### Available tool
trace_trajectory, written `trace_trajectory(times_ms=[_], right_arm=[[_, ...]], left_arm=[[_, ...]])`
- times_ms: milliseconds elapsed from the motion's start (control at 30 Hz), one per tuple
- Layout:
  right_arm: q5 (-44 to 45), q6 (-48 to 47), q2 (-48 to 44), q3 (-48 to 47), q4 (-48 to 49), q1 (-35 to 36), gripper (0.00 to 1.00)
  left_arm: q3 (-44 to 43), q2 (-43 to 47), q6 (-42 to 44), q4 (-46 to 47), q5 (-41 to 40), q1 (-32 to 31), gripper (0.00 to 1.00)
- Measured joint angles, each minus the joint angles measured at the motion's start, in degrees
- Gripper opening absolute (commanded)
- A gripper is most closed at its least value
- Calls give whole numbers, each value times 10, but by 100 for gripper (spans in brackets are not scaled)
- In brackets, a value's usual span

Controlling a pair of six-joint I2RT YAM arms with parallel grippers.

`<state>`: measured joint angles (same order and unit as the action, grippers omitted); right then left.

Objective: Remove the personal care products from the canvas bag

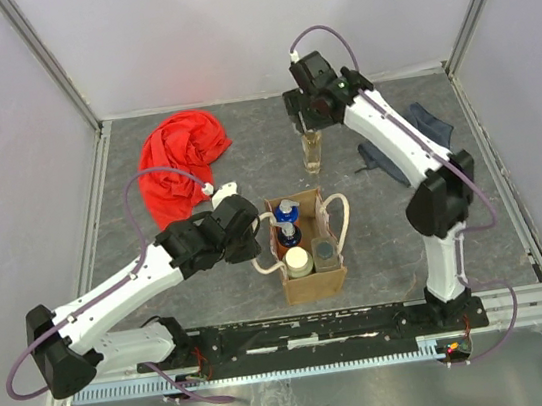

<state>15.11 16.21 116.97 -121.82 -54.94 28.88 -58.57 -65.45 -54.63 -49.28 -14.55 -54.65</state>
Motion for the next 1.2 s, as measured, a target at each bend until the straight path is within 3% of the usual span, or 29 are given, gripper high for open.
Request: trace_trajectory(times_ms=[267,433,700,1200], right_arm=[[-12,34,-220,144,4,166,79],[-21,73,-283,214,5,206,79],[-30,104,-267,332,14,247,79],[-23,110,-172,337,76,254,80]], left_arm=[[0,8,-4,-5,-24,0,6],[4,29,-14,-3,-38,0,6],[17,38,-24,-3,-47,0,6],[25,43,-24,-3,-49,0,8]])
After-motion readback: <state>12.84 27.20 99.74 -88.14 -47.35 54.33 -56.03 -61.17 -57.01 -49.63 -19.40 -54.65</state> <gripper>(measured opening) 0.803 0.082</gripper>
